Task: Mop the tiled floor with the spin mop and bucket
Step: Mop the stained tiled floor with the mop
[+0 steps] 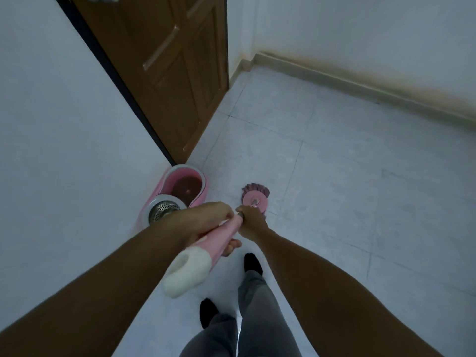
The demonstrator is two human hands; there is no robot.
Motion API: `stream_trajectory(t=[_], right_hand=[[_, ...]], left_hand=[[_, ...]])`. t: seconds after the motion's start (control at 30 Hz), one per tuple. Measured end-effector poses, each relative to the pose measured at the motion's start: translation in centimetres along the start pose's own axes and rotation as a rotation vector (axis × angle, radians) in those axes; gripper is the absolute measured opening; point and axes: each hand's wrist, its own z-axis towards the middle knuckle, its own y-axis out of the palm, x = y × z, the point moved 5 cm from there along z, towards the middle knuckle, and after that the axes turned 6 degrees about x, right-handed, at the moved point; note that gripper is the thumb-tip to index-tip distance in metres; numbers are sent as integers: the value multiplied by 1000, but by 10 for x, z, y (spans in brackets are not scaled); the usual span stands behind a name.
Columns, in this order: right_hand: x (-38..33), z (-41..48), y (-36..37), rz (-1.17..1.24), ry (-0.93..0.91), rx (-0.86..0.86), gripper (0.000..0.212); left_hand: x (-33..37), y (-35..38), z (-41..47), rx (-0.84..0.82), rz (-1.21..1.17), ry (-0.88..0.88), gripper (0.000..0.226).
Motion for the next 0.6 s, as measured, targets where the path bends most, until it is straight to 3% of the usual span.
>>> stream_trajectory(t=[0.13,0.27,0.37,0.47,0.53,0.6], right_hand=[[32,47,5,207,58,29,37],[22,45,-47,192,77,93,53],[35,46,-75,168,106,128,45],[52,47,-99,216,189,77,43],[60,53,-113,227,226,56,48],[62,59,-126,227,238,51,53]], left_hand=[[32,-6,-11,-22,-34,285,31],[71,-18,0,-140,-256,628,38],[105,-19,6,58,36,932,54],[142,-9,10,365,271,1091,46],[163,0,13,459,275,1151,49],[182,8,12,452,203,1210,39]])
